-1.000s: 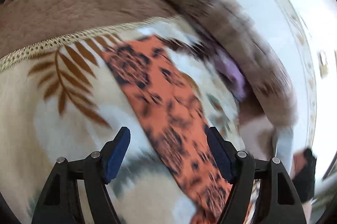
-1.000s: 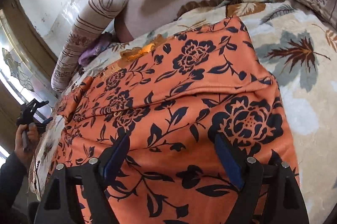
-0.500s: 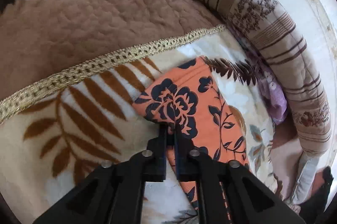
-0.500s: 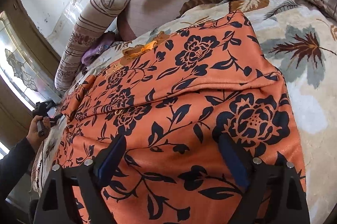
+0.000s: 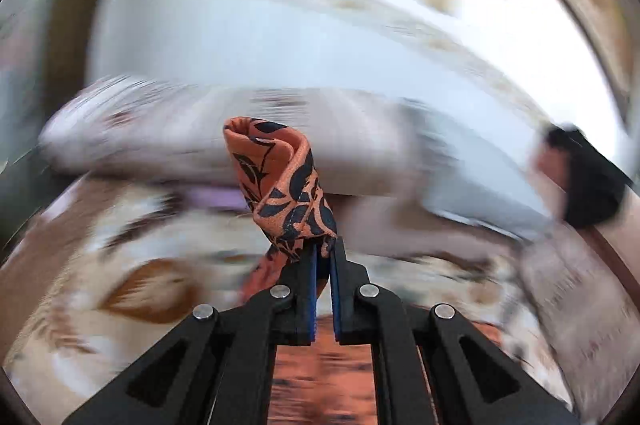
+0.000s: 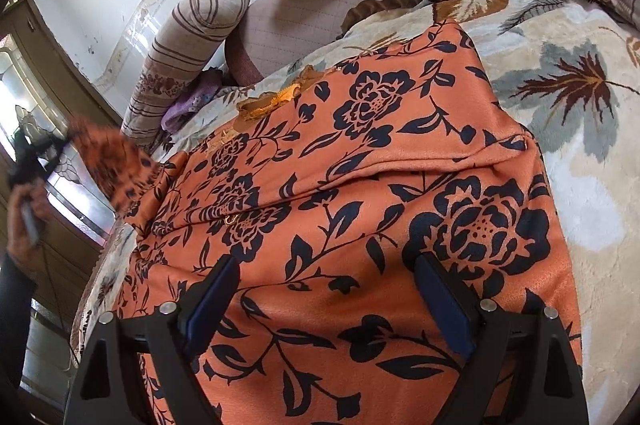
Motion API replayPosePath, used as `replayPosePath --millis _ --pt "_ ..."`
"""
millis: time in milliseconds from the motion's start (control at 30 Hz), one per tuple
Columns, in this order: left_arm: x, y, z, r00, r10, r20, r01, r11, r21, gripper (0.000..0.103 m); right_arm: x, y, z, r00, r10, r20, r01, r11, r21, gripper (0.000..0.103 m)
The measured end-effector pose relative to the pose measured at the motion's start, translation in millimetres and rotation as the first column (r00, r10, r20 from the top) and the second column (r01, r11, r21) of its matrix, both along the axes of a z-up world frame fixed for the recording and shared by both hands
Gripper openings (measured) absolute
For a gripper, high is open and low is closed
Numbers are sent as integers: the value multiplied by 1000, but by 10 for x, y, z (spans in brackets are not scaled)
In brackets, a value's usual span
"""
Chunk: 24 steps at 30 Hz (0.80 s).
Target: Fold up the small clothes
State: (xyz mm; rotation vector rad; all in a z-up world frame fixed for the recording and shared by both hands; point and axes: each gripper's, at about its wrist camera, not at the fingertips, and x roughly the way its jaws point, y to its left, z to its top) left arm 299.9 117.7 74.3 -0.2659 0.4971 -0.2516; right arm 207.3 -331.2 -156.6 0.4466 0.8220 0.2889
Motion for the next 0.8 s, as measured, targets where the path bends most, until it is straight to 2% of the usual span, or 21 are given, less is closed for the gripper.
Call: replayPosePath --millis 100,167,200,233,300,367,433,500,567,600,700,800 --pt "-67 -880 30 988 -154 -1 154 988 8 6 -12 -14 4 1000 -1 3 1 1000 11 91" --pt "-45 -1440 -127 967 -249 -52 250 968 10 7 -15 -19 6 1000 -3 4 2 1000 15 91" --pt "-29 -1704 -265 956 -280 -86 283 959 30 16 -19 -23 8 1000 -3 4 2 1000 17 91" --pt "-25 -1944 -430 944 -301 -134 310 949 54 47 -23 -23 11 1000 -3 5 3 1000 19 91" --pt "72 -2274 -822 905 -336 -260 368 925 88 80 -30 -32 15 1000 -3 6 3 1000 26 91" --pt "100 -2366 -1182 878 -313 -362 377 918 122 80 -30 -42 21 1000 -3 7 3 999 32 91" --pt "39 -2197 -1391 869 -263 -419 341 932 123 80 -40 -61 30 1000 -4 8 4 999 40 91" --pt "-30 -1814 -1412 889 -207 -409 270 957 103 80 -51 -77 55 1000 -12 5 12 999 40 91" --pt "-155 -1465 -1375 910 -161 -382 217 970 108 80 -71 -102 113 1000 -20 -2 20 999 43 91" --pt "-209 -1228 -1359 923 -115 -367 177 974 141 80 -99 -139 188 1000 -28 -6 29 997 70 91" --pt "-338 -677 -1367 942 -22 -335 89 978 187 80 -77 -258 482 998 -48 37 44 993 112 91" --pt "-354 -156 -1550 935 90 -343 -17 977 211 80 210 -359 652 997 -73 -1 73 993 96 91"
